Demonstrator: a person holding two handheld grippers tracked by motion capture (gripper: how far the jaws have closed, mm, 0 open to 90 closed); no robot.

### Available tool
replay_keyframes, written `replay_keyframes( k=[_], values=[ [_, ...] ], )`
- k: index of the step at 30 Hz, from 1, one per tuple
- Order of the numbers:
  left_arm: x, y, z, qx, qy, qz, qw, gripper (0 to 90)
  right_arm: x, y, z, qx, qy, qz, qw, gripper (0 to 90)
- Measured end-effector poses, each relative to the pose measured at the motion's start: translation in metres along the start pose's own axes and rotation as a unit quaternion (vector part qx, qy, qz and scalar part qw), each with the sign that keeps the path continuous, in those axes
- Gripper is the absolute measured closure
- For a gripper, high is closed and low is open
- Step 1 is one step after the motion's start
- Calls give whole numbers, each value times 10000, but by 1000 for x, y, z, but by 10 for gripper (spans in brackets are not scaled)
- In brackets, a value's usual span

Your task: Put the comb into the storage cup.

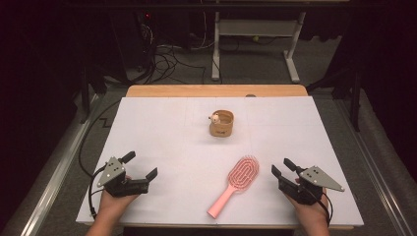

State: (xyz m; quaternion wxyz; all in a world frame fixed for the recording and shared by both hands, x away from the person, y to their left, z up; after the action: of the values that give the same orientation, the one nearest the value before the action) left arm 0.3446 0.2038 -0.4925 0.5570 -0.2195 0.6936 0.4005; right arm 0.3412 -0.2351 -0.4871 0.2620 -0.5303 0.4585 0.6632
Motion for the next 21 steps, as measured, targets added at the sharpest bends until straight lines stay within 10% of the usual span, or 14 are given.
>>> replay_keyframes(
  k=[12, 21],
  values=[
    [-1, 0, 2, -66, 30, -35, 10000, 0, -1, -3, 8, -115, -6, 252, 9996, 868],
    [-1, 0, 3, -85, 22, -52, 9999, 0, -4, -7, 35, -706, 11, 380, 9968, 900]
  ],
)
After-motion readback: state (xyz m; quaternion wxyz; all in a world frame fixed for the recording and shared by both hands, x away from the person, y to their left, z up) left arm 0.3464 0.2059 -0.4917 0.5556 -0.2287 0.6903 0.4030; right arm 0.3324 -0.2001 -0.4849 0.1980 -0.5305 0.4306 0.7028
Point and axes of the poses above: each handheld gripper's, and its own axes: y roughly backward along the jaws, x roughly out of its underside, z roughly to its left, the point moved 8 cm from there along -y, roughly forward along the jaws, and after that the axes turned 1 degree about z, right-handed, at the moved point
